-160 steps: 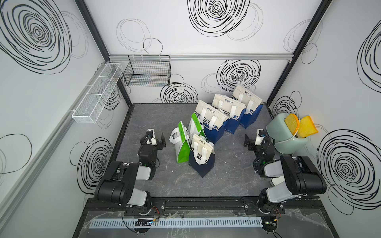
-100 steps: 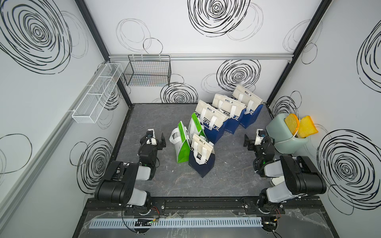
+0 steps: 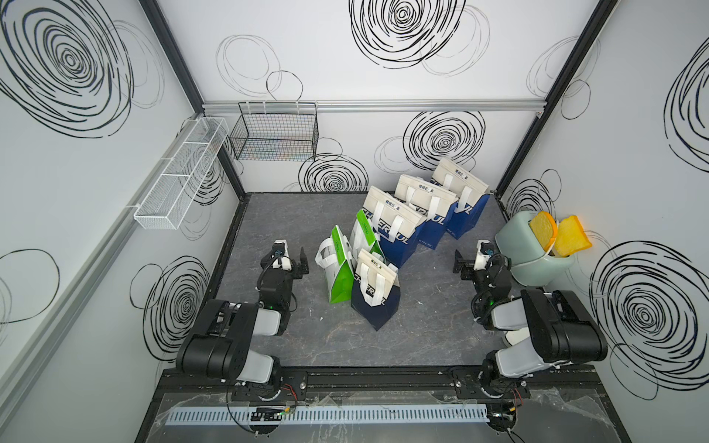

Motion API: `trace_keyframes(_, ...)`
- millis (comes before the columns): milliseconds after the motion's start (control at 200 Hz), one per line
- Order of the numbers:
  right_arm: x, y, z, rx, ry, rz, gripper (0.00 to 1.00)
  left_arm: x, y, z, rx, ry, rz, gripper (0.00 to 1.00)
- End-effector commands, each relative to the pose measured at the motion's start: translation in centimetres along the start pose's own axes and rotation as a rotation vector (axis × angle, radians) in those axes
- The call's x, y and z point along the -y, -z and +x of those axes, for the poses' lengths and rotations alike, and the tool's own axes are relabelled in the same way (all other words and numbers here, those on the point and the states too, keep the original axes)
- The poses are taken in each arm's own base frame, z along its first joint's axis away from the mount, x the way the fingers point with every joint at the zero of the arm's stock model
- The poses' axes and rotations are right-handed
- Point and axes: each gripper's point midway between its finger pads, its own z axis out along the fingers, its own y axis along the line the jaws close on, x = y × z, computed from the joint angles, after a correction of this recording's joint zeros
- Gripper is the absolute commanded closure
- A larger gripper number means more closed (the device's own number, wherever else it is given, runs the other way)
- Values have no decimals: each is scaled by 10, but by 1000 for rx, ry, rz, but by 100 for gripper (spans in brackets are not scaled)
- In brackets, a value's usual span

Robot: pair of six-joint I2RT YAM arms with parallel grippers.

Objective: Open the takeout bag
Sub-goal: Adjust the takeout bag at the center of the board.

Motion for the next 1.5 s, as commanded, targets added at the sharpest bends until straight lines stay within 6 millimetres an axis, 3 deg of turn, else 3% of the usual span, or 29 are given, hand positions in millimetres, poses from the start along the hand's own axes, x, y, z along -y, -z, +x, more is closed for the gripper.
trace_keyframes(0,0,-1,-11,36,7,-4,1,-1,2,-13,60,-2,-5,3)
trace_keyframes(365,1,-1,-10,34,5,-7,1,5,1,-13,55,31,138,3)
trace_keyframes(475,2,-2,-10,30,-3,-13,1,4,-1,-13,50,23,114,3)
trace_keyframes(590,4,-1,-12,37,-2,17,1,-17,-1,-30,26,51,-51,3)
trace_keyframes(680,9,3,-26,44,1,74,1,-33,4,-49,16,133,-136,3)
trace_keyframes(820,16,12,-61,53,-84,159,1,-29,15,-70,36,237,-111,3)
trace_keyframes(905,8,22,-84,82,-175,117,1,-31,22,-87,64,354,-126,3)
trace_keyframes(965,-6,28,-100,101,-246,36,1,-29,26,-102,89,478,-103,3)
trace_keyframes(1095,-59,40,-146,75,-280,-188,1,-35,31,-110,-21,767,-124,3)
trace_keyframes(1191,-109,56,-180,33,-212,-350,0,1,37,-146,-86,791,166,3)
trace_keyframes(1281,-153,77,-203,-2,-141,-489,0,27,58,-172,-118,700,350,3)
trace_keyframes(1396,-194,107,-222,-82,-80,-662,2,44,90,-192,-139,528,464,3)
trace_keyframes(1496,-217,133,-230,-193,-43,-796,6,55,115,-189,-179,396,492,0)
